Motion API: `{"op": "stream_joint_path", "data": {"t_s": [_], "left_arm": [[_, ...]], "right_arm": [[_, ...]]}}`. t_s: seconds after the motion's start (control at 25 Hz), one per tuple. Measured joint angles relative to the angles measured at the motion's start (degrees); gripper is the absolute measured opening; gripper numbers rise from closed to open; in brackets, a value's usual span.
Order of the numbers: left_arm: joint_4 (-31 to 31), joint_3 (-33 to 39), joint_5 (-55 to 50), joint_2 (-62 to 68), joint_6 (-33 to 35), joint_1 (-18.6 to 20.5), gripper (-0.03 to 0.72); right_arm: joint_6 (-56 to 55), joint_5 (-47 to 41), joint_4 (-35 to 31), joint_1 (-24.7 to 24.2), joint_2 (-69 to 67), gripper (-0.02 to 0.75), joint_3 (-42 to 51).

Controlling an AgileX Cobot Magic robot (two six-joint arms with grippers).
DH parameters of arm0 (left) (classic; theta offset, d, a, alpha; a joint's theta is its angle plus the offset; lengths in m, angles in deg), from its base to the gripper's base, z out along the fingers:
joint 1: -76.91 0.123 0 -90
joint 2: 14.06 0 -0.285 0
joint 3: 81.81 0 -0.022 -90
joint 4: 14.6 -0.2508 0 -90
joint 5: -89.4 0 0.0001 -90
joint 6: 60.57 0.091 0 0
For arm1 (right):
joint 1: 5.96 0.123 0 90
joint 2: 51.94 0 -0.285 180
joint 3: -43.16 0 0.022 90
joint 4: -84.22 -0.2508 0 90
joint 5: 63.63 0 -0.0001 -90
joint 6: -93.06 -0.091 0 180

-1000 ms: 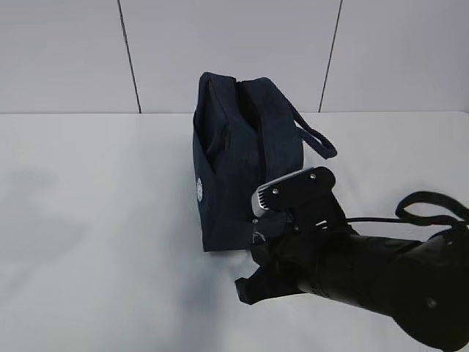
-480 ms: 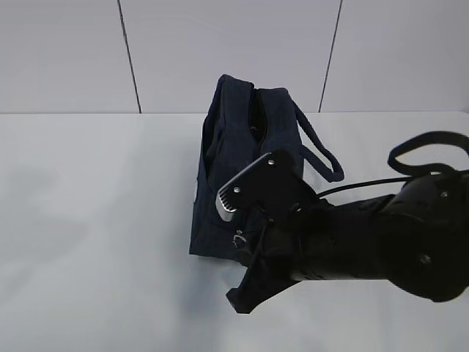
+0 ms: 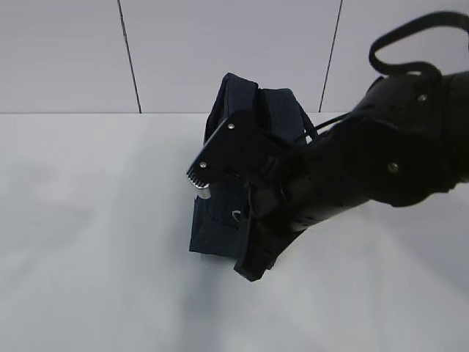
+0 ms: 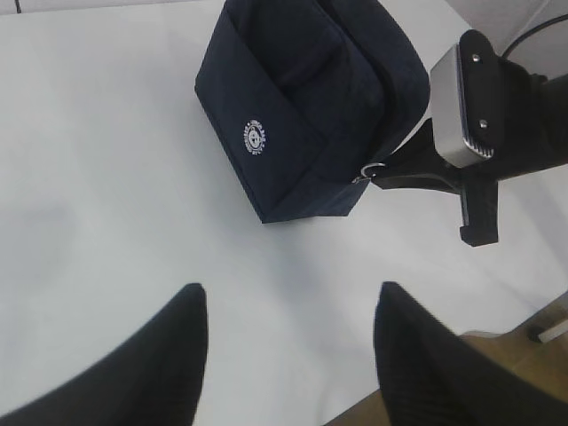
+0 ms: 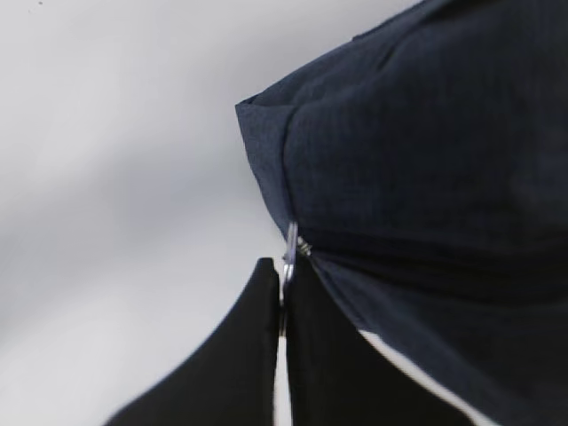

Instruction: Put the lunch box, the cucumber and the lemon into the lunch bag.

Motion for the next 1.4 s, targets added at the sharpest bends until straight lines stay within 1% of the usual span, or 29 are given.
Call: {"op": "stream_joint_path", "data": {"t_s": [0.16, 0.4, 0.56, 0.76, 0.88, 1.12, 1.4], "left_arm": [[0.0, 0.0, 1.09, 0.0, 0.0, 0.0, 0.434], [0.1, 0.0, 2.58, 0.0, 0.0, 0.0, 0.434], [0.1, 0.0, 3.51, 0.0, 0.0, 0.0, 0.434], [0.1, 0.0, 3.66, 0.0, 0.0, 0.0, 0.434], [0.1, 0.0, 3.74, 0.0, 0.0, 0.0, 0.434], [0.1, 0.0, 3.74, 0.0, 0.0, 0.0, 0.434], [0.21, 0.0, 4.29, 0.0, 0.0, 0.0, 0.434]], "right_arm": [[5.34, -6.51, 0.2, 0.0, 0.0, 0.008, -4.46], [12.16, -13.54, 0.24, 0.0, 0.0, 0.008, -7.21], [16.29, -15.4, -0.06, 0.0, 0.0, 0.008, -8.49], [23.41, -18.37, -3.8, 0.0, 0.0, 0.008, -12.13], [26.19, -19.6, -4.48, 0.0, 0.0, 0.008, -15.01], [28.1, -20.65, -4.52, 0.0, 0.0, 0.008, -20.31], [28.2, -21.71, -2.09, 0.0, -1.45, 0.008, -25.48]]}}
